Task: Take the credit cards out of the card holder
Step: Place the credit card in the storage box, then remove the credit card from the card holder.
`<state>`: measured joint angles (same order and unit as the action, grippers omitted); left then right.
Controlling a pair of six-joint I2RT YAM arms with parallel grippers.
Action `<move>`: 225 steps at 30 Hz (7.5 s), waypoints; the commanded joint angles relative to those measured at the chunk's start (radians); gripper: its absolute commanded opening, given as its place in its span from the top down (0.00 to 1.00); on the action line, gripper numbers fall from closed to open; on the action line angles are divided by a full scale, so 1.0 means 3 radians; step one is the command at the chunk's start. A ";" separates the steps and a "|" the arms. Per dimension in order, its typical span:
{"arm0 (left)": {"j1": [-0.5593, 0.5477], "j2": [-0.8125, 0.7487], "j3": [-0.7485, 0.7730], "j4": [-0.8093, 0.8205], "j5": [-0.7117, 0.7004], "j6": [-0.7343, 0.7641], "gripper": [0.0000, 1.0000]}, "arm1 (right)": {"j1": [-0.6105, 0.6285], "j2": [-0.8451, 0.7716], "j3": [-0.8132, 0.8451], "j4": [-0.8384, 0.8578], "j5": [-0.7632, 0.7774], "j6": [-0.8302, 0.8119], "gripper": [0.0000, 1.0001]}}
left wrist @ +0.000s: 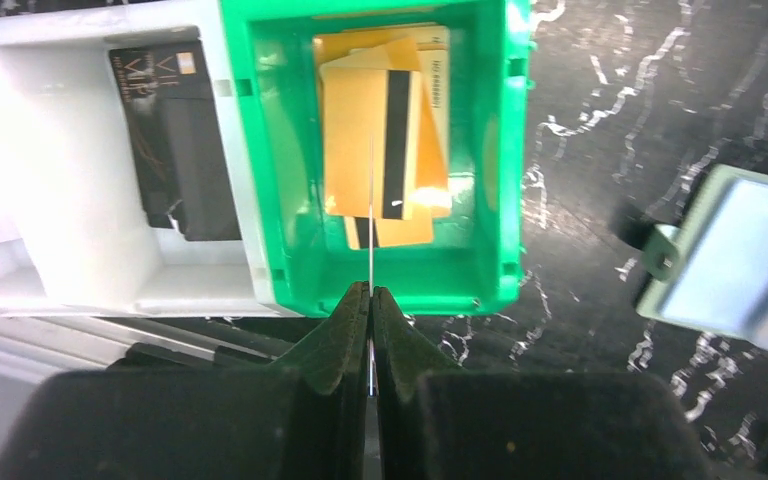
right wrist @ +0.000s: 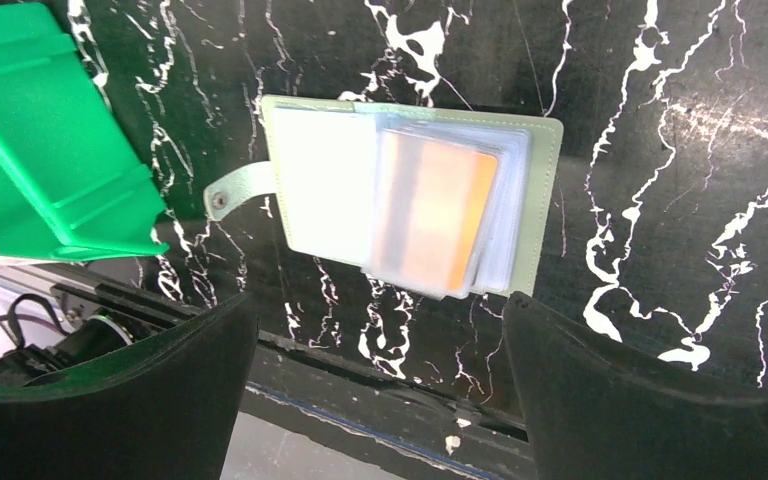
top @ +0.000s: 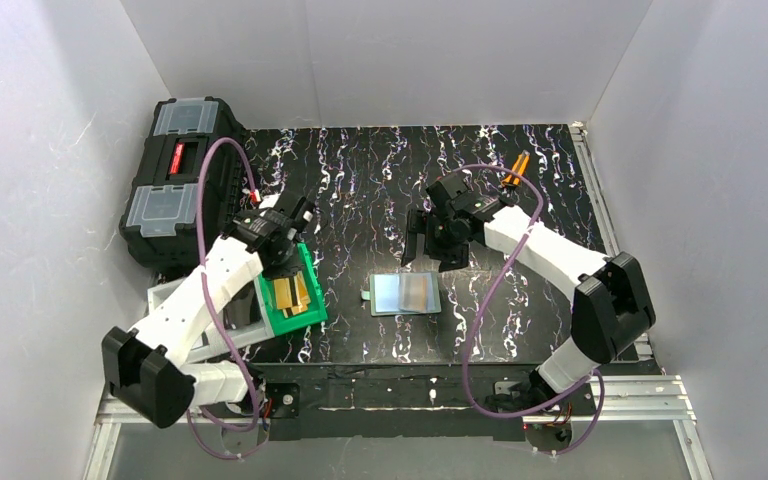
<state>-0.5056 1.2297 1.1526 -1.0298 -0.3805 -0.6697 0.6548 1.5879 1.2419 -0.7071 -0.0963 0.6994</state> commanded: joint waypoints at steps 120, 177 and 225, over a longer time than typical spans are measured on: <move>-0.0810 0.1689 -0.0765 0.2564 0.1759 -0.0637 1.00 | 0.0094 0.1118 -0.0158 0.0669 -0.0708 0.0425 0.72; -0.0878 0.1371 0.0008 0.1799 0.1749 -0.0004 0.78 | -0.0114 0.0563 -0.0312 0.0693 -0.0597 0.0352 0.65; -0.0995 0.2181 -0.0008 0.1787 0.1268 -0.0061 1.00 | -0.0145 0.0920 -0.0279 0.0882 -0.0856 0.0361 0.66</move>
<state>-0.8036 1.8263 1.1683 -0.4713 0.0563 -0.6960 0.6044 1.8484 1.1503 -0.4629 -0.3439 0.8055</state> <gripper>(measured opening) 0.009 0.368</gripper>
